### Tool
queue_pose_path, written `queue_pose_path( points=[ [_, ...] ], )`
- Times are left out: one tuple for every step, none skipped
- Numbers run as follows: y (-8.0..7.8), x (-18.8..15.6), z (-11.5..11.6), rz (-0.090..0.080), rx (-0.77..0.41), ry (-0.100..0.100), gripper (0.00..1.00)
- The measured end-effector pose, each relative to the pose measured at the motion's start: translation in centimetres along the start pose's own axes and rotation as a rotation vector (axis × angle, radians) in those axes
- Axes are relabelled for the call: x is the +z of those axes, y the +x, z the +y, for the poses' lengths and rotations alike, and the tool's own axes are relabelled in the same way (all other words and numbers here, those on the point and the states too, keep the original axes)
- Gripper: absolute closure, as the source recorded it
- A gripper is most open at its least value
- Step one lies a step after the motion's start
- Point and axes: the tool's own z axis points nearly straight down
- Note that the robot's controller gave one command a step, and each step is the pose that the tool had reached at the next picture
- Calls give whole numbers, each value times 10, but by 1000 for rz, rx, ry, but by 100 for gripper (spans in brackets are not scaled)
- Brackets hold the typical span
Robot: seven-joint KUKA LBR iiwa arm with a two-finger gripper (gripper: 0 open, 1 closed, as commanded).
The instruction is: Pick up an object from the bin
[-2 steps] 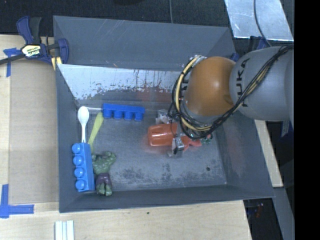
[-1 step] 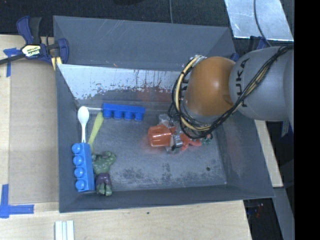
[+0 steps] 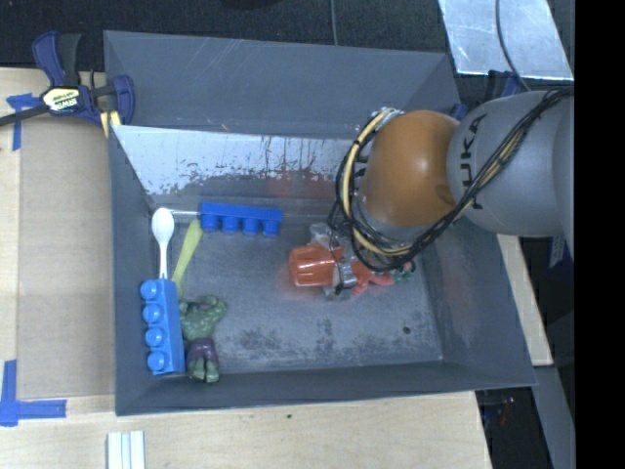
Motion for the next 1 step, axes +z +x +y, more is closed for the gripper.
queue_pose_path(
  points=[
    [-5, -56, -7, 4, 45, -1, 100]
  ],
)
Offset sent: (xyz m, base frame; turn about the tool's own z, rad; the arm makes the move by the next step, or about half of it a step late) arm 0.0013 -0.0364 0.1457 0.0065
